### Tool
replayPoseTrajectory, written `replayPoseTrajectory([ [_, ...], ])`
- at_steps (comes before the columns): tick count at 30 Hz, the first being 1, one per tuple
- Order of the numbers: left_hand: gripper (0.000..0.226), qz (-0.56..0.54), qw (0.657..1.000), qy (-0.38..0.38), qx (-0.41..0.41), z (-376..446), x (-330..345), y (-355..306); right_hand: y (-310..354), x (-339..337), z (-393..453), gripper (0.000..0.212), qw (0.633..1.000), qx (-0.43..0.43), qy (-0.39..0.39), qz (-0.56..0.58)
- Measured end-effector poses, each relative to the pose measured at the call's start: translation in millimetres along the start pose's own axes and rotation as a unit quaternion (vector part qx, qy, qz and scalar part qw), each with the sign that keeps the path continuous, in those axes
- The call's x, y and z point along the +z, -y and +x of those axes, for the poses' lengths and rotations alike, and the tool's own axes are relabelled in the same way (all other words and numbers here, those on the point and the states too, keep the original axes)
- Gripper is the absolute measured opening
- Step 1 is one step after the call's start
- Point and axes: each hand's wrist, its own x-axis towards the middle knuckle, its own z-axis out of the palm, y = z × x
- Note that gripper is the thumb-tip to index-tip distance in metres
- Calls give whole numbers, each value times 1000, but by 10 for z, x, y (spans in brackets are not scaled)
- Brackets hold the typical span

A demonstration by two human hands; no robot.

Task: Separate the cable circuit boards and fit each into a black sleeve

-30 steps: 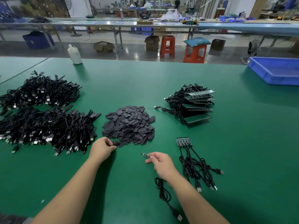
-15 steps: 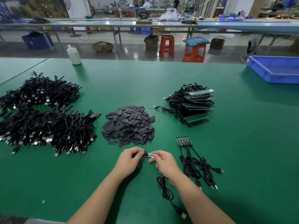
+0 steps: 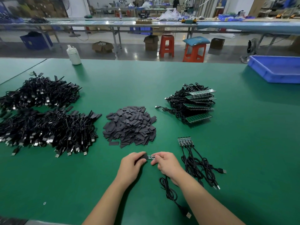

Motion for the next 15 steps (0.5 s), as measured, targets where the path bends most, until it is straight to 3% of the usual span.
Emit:
replayPoseTrajectory([
  [4, 26, -38, 999, 1, -30, 65, -37, 24, 35, -29, -36, 22, 999, 6, -4, 38],
  [15, 24, -74, 997, 1, -18, 49, -26, 76, 80, -63, -81, 21, 998, 26, 10, 58],
])
